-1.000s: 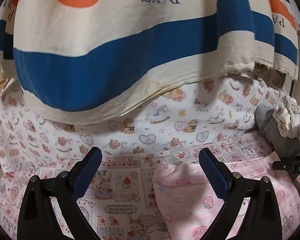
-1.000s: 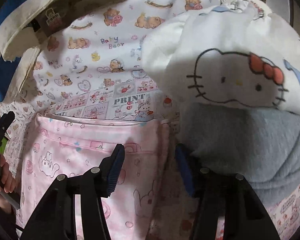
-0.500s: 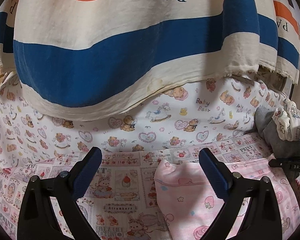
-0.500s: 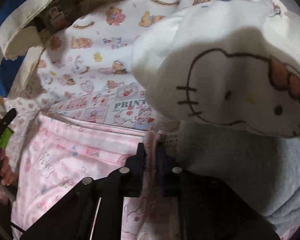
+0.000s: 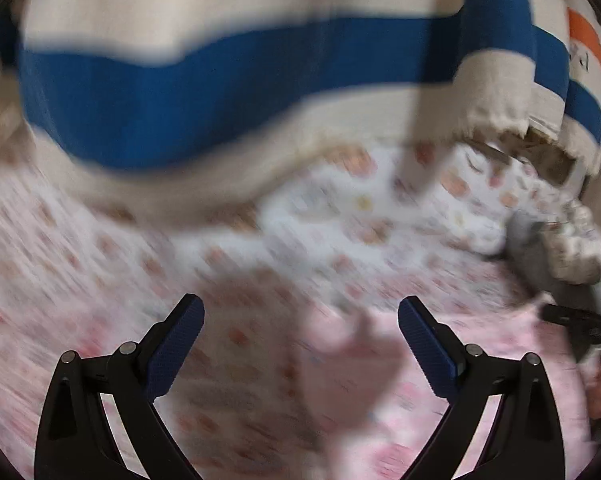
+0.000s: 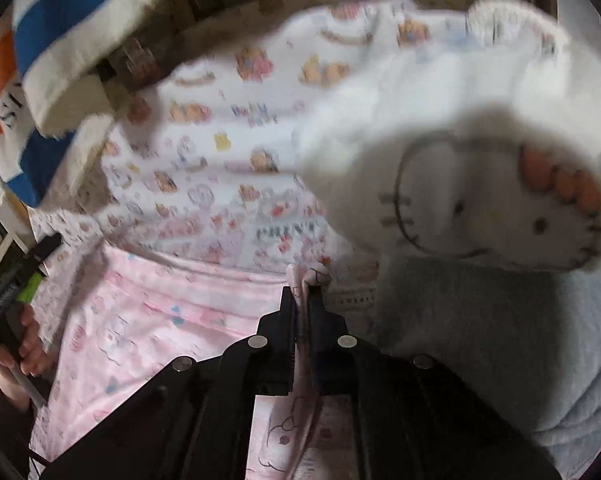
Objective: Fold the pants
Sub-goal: 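Close the right tool on a corner of the pink pants and lift it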
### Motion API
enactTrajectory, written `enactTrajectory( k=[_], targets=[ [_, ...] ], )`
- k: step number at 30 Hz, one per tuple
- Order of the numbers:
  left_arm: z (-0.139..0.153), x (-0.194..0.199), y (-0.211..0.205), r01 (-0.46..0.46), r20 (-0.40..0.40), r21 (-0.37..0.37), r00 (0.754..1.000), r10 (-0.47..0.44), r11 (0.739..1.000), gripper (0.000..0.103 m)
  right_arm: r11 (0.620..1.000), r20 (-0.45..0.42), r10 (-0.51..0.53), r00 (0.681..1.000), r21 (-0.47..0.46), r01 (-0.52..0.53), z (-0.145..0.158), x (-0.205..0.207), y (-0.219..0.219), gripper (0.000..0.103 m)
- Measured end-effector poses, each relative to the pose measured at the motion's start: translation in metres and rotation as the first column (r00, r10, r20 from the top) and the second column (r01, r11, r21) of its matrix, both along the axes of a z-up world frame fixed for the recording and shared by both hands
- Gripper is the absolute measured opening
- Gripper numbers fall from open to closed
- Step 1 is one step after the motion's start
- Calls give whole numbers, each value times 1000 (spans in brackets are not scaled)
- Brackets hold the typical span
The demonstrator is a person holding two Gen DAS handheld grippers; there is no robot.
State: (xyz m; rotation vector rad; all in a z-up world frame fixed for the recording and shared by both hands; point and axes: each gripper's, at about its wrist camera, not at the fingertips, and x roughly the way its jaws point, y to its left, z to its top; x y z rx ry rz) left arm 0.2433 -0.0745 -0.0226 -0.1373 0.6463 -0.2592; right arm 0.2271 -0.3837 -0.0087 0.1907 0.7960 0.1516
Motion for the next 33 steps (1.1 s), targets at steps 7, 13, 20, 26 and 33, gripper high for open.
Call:
enactTrajectory(
  k=[7,13,20,26,33],
  targets=[
    [-14,17,-9,49,-135,-39,989,-54,998,92,998,46,61,997,20,-62,21,-15,6,5],
    [-14,21,0,1,-145,-38,989,-7,999,92,942,38,336,941,-32,-335,35,-34,21,5],
    [-17,27,12,31,-178,-120,983,-52,992,92,846,-72,515,854,-118,-520,23,-57,51,5],
    [-26,35,12,50,-243,-219,964,-104,974,93,831,-13,537,844,-165,-531,36,-66,49,5],
    [-23,34,-3,135,-253,-263,946,-203,955,93,972,97,121,988,-213,-98,49,-47,0,5]
  ],
)
